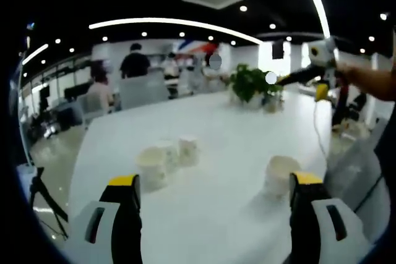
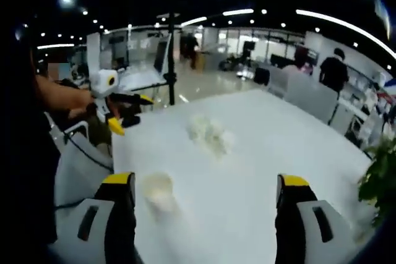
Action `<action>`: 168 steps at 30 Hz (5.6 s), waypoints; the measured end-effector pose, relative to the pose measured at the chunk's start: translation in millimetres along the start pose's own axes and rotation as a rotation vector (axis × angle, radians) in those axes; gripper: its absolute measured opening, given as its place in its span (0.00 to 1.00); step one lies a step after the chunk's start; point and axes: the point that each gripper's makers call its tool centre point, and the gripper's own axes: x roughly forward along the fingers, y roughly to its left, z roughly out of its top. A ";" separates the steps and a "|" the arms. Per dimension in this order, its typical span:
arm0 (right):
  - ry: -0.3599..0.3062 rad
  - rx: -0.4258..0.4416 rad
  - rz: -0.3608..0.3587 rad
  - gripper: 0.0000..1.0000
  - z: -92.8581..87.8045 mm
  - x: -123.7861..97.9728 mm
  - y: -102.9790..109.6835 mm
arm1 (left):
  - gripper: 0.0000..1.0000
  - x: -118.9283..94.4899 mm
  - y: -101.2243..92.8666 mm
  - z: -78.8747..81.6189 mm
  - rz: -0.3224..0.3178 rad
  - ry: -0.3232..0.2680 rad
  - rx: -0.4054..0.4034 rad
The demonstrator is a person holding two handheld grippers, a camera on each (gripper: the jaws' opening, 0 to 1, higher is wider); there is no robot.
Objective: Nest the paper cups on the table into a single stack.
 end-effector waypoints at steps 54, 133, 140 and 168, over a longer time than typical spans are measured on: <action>-0.160 0.122 -0.209 1.00 -95.1 -6.7 -54.8 | 0.99 28.4 29.0 -21.3 0.105 -0.037 -0.022; -0.069 0.272 -0.254 1.00 -131.2 -5.1 -46.5 | 0.72 156.1 133.7 -26.3 0.163 0.043 -0.056; -0.070 0.280 -0.260 1.00 -131.3 -5.6 -46.9 | 0.65 165.4 137.6 -30.2 0.160 0.046 -0.075; -0.066 0.285 -0.256 1.00 -130.8 -3.4 -48.5 | 0.43 162.7 141.0 -31.0 0.155 0.046 -0.066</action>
